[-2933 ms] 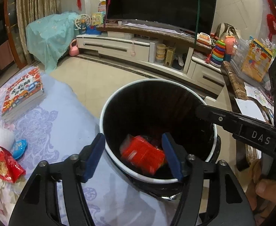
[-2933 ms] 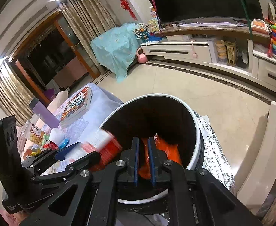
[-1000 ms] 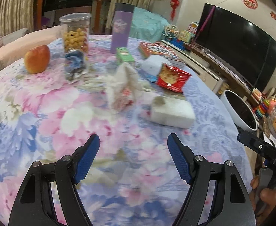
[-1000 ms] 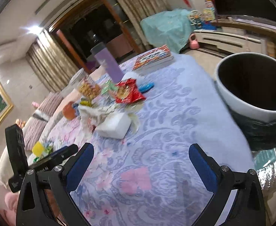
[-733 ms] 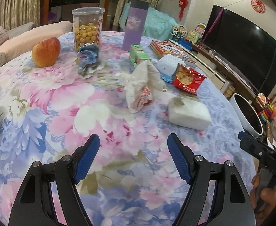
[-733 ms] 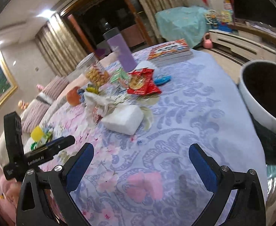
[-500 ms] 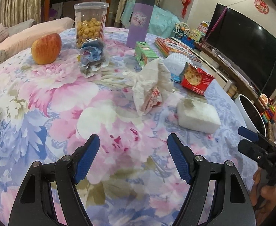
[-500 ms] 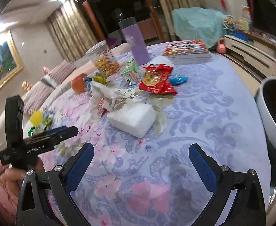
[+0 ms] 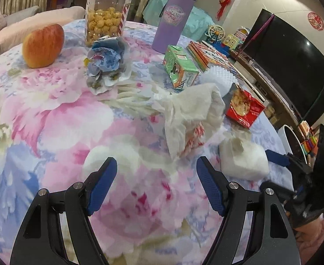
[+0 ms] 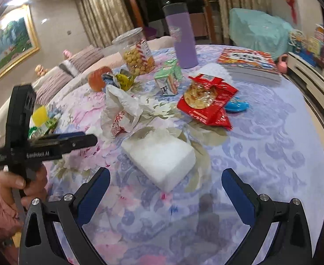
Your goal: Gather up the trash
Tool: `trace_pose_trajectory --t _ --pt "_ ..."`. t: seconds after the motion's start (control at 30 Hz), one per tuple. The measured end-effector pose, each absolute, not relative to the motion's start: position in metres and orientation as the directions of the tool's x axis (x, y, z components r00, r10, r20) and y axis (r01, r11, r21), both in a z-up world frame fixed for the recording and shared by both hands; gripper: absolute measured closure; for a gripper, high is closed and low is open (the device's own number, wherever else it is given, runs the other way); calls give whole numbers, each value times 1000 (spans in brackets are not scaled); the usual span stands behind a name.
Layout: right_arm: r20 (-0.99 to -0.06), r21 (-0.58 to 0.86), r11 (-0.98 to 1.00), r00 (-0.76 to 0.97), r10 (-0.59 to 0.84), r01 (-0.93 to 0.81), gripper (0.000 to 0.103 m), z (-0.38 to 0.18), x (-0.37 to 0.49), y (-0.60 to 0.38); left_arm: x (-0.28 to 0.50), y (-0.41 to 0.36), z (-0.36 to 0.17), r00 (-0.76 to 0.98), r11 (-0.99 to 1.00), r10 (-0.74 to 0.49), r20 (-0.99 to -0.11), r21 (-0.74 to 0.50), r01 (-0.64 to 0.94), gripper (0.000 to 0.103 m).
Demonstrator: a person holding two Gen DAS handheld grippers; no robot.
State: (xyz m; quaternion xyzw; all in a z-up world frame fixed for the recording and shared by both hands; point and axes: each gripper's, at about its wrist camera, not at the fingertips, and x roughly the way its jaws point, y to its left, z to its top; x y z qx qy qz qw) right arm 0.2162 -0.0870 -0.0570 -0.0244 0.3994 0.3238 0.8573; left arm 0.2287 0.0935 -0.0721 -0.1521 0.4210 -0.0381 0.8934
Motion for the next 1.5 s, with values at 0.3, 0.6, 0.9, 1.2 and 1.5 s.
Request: trace_pose_trajectory --t 0.3,0.6,0.9,1.2,1.5 --pt "-743 197 752 405 533 -629 3 -69 234 -66 250 90 -72 664 948 -212 -717 -317 -39 35" --pt "-753 187 811 450 481 -554 38 -69 226 -78 249 77 -72 643 947 -257 -721 -320 21 88" --pt "-668 296 869 565 484 -396 38 -51 185 -136 222 42 -60 637 943 -309 -707 -317 106 90" --pt "-651 330 905 629 424 -269 38 -47 155 -182 206 -13 -46 611 929 -369 -700 -287 232 90" --pt "-629 340 925 690 359 -171 37 -38 135 -219 195 -64 -40 575 906 -417 -704 -275 321 90"
